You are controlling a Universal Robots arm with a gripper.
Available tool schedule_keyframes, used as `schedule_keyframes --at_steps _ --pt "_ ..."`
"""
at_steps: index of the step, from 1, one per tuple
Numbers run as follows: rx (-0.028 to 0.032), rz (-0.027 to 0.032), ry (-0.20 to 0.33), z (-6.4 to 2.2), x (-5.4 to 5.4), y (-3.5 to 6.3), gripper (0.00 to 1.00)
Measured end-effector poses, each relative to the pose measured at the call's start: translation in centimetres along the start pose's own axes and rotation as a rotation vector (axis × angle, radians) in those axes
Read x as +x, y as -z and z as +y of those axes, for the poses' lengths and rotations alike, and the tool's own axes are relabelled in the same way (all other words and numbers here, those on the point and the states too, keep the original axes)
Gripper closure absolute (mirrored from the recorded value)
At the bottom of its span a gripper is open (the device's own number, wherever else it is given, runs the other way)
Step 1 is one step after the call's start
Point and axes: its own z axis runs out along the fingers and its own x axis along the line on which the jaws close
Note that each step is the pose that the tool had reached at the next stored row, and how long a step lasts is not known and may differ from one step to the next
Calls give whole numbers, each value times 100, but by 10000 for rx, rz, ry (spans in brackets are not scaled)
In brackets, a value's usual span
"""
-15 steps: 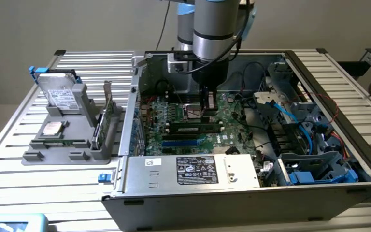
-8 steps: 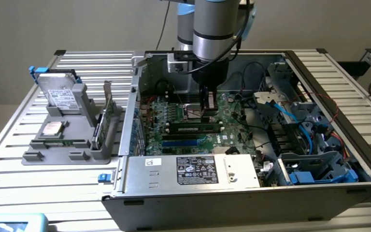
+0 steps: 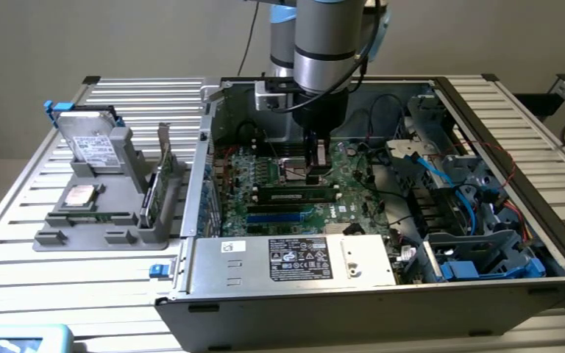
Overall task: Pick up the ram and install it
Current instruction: 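Press down the ram until it locks into place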
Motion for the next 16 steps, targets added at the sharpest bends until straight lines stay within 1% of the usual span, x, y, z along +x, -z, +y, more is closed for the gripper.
schedule_keyframes --at_steps 8,11,14,16 --pt "-1 0 -21 0 1 -11 89" --pt "-16 7 -27 -12 2 -18 89" --pt "-30 44 -67 -32 0 -25 89" --pt "-34 93 -117 -43 -1 -33 89"
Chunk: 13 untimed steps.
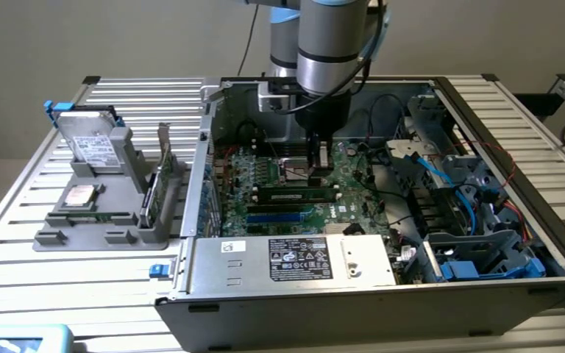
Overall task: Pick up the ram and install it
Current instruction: 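Press down the ram until it locks into place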
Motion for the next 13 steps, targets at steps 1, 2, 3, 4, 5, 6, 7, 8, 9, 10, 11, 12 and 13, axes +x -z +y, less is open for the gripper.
schedule_keyframes --at_steps 1,2,3,4,5,6,7,8,9,10,11,12,13 --pt "-3 30 -30 -2 0 -4 89" --pt "-5 51 -58 -2 -1 -10 89" --pt "-6 73 -83 -3 -2 -17 89" --pt "-7 82 -101 -3 -3 -22 89" --pt "-8 83 -109 -3 -3 -27 89" --pt "-8 84 -114 -3 -3 -30 89" --pt "-9 83 -117 -3 -4 -35 89" --pt "-9 84 -119 -4 -5 -41 89" --pt "-9 83 -121 -4 -6 -46 89" --pt "-10 83 -122 -5 -8 -52 89" --pt "-10 84 -124 -5 -11 -55 89" --pt "-10 84 -125 -5 -14 -59 89" --pt "-11 85 -128 -7 -15 -61 89"
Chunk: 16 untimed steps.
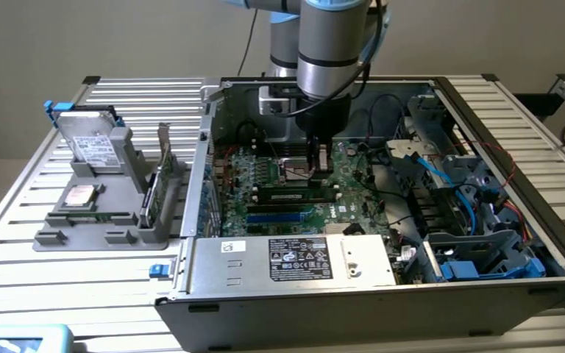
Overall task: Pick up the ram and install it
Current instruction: 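Press down the ram until it locks into place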
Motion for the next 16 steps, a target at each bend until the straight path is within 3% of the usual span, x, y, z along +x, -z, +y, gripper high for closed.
schedule_keyframes --at_steps 16 --pt "-7 -16 -76 -23 -29 -36 89"
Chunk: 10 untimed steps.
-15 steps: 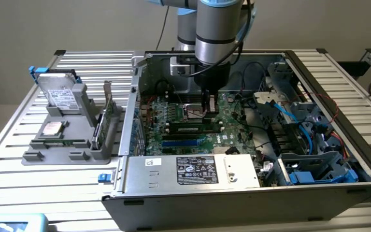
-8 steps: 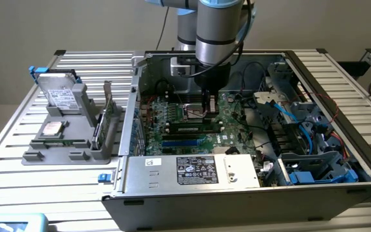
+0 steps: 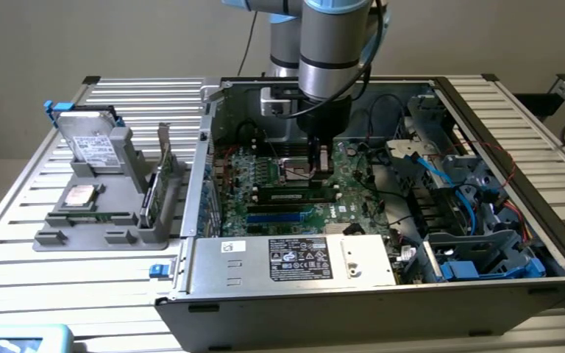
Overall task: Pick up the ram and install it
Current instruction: 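Press down the ram until it locks into place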
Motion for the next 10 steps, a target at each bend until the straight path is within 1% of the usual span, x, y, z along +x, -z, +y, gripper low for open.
schedule_keyframes --at_steps 10 --pt "-2 -31 -12 -3 -8 -16 89"
